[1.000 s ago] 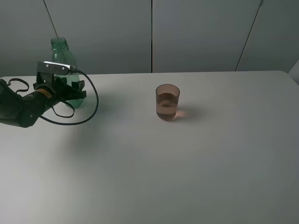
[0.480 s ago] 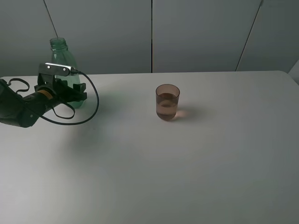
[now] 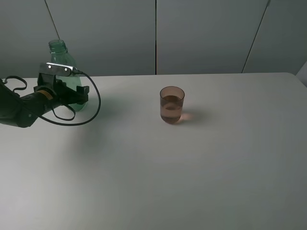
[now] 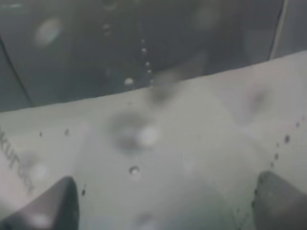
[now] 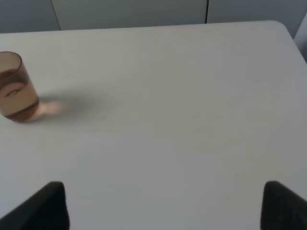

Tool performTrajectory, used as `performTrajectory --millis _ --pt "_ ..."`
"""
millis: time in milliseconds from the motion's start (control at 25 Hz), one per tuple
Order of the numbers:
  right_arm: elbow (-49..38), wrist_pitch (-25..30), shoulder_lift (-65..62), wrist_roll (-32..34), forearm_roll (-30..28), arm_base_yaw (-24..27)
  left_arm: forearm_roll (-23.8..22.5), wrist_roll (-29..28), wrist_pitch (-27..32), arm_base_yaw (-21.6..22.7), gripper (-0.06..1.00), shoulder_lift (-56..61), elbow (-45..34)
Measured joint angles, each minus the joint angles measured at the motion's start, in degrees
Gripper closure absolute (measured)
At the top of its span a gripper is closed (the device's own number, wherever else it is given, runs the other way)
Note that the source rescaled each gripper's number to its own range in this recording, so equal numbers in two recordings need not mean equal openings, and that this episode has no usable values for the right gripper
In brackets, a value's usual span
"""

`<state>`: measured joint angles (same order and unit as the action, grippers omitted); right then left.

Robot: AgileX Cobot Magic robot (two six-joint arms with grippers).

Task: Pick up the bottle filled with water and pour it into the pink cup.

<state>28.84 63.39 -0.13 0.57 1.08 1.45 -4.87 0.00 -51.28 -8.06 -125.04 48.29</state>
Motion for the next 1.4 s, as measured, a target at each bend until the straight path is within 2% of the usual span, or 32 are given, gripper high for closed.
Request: performTrajectory --millis 760,960,1200,1320,1400 --pt "0.0 0.0 0.0 0.0 0.0 0.0 1.2 2.1 18.8 0.0 -0.02 6.3 -1.7" --pt "0.0 0.0 0.0 0.0 0.0 0.0 1.2 0.4 27.0 0.0 -0.02 6.6 -1.9" --pt "0.0 0.0 0.0 0.0 0.0 0.0 2.1 -1.8 30.4 -0.2 -0.02 15.3 -9.2" --pt "0.0 0.0 0.0 0.0 0.0 0.0 2.1 -3.7 39.0 -0.4 -0.02 23.7 -11.6" --pt "0.0 0.0 0.0 0.0 0.0 0.0 2.2 -4.8 50.6 -0.5 -0.02 31.8 -11.3"
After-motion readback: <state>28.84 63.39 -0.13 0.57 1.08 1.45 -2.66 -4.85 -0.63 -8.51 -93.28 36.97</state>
